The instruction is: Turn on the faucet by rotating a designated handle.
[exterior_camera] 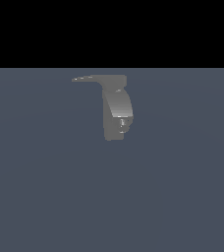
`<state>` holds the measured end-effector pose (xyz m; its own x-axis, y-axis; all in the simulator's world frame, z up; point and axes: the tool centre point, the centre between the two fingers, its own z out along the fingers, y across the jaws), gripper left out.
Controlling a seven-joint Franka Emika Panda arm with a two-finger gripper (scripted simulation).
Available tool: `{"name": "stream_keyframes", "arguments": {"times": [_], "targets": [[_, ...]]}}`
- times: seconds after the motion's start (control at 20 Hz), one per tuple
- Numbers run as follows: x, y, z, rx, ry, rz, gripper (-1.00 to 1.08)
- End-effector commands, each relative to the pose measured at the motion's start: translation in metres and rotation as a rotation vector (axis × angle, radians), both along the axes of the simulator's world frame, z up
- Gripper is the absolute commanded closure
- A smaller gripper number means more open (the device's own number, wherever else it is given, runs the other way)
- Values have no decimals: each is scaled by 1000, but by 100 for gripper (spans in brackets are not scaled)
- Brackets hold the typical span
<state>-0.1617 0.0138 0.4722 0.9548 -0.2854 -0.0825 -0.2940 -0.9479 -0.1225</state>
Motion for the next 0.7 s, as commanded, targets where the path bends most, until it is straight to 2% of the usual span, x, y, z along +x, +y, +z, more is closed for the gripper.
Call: {"name": "stream_keyframes", "arguments": {"times": [0.0,0.3,0.65], "targets": [[21,5,-6,18,13,-60,108],[70,17,-25,42,48,-209,108],[126,33,-56,41,84,-388,108]]}}
